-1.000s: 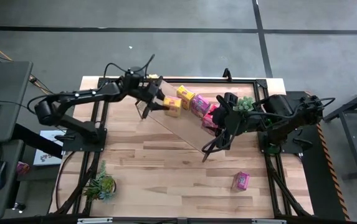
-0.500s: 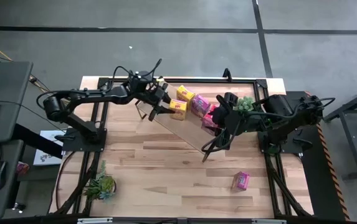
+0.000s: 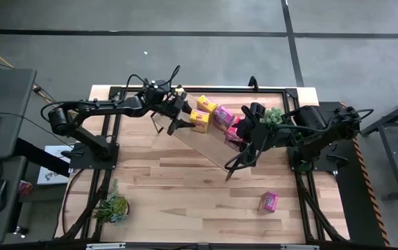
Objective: Stack cereal on shelf
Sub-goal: Put the yellow cereal box on the shelf
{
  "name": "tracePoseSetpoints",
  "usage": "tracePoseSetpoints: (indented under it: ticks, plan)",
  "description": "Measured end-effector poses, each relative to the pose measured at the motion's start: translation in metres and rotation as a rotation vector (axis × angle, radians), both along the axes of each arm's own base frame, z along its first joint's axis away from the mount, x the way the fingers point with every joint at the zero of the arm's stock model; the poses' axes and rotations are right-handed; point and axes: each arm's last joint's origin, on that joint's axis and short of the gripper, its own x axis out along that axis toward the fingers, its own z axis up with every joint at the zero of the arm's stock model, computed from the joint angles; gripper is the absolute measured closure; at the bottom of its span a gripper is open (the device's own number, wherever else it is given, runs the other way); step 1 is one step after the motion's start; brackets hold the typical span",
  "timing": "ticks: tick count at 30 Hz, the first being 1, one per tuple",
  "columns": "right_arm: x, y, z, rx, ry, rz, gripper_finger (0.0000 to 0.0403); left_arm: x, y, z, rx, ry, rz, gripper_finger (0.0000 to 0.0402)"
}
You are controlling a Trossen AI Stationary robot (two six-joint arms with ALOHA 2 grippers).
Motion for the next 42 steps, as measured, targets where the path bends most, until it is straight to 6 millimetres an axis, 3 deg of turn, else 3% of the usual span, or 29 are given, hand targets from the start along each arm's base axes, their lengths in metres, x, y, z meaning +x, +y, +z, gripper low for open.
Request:
tracePoseSetpoints:
  ticks: [11,20,27,31,36,42]
  plan:
    - [0.000,0.000,0.000,0.001,-0.002,0.000,0.0189,-0.005,0.002,0.006,0.012,0.000,0.047,0.0145]
    - [0.000,0.000,0.000,0.001,-0.002,0.000,0.0189,-0.029,0.006,0.027,0.019,-0.002,0.107,0.0144]
    - [0.000,0.000,0.000,0.002,-0.004,0.001,0.0189,-0.048,-0.003,0.039,0.039,0.052,0.112,0.0146]
    - [0.000,0.000,0.000,0.002,-0.004,0.001,0.0189,-0.057,-0.006,0.036,0.070,0.166,0.287,0.0151]
    - [0.000,0.000,0.000,0.002,-0.003,0.001,0.0189,-0.055,-0.018,0.014,-0.045,0.220,0.363,0.0208]
    - [-0.001,-0.001,-0.001,-0.028,0.021,0.005,0.0189,-0.047,-0.054,-0.016,-0.127,0.104,0.342,0.0377]
